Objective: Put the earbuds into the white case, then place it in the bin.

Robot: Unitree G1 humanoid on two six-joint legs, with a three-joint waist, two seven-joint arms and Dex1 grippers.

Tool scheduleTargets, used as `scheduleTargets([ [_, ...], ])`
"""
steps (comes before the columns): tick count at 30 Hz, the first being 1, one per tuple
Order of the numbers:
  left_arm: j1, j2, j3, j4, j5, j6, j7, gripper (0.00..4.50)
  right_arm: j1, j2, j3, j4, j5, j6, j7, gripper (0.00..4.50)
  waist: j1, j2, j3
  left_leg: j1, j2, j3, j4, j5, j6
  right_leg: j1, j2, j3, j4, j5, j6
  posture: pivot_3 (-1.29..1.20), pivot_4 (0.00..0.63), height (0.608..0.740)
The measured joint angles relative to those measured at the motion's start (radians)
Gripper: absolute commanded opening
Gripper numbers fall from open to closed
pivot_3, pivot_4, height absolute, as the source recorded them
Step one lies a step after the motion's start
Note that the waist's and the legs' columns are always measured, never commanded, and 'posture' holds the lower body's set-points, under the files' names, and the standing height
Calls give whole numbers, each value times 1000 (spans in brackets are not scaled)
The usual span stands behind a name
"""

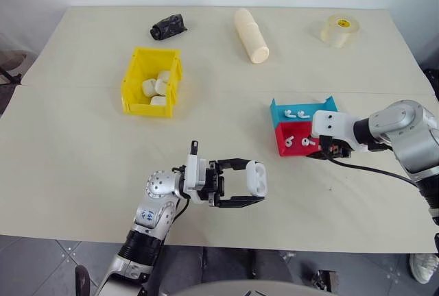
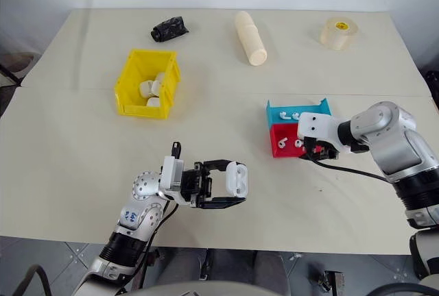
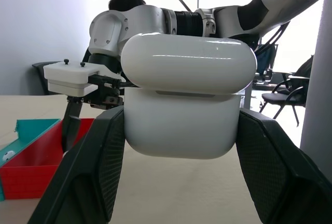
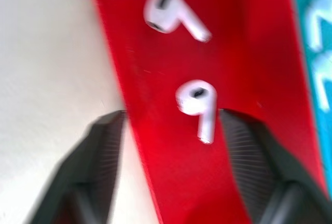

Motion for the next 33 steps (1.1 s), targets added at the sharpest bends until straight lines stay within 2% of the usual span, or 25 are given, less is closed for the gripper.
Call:
scheduleTargets([
  [9,6,10,0,-4,0,2,13,2798,-46,7,3,8,-22,11,53,2290,1,0,0,0,0,0,0,0,0,0,0,1,0,0,0,0,150,740],
  [19,11,16,0,-10,0,2,26,2798,-72,60,3,0,-57,227,31,2290,1,0,0,0,0,1,0,0,0,-2,0,2,1,0,0,0,150,740],
  [33,11,21,0,-10,0,2,29,2798,-78,71,2,-30,-49,361,25,2290,1,0,0,0,0,2,0,0,0,-2,0,2,1,0,0,0,150,740],
])
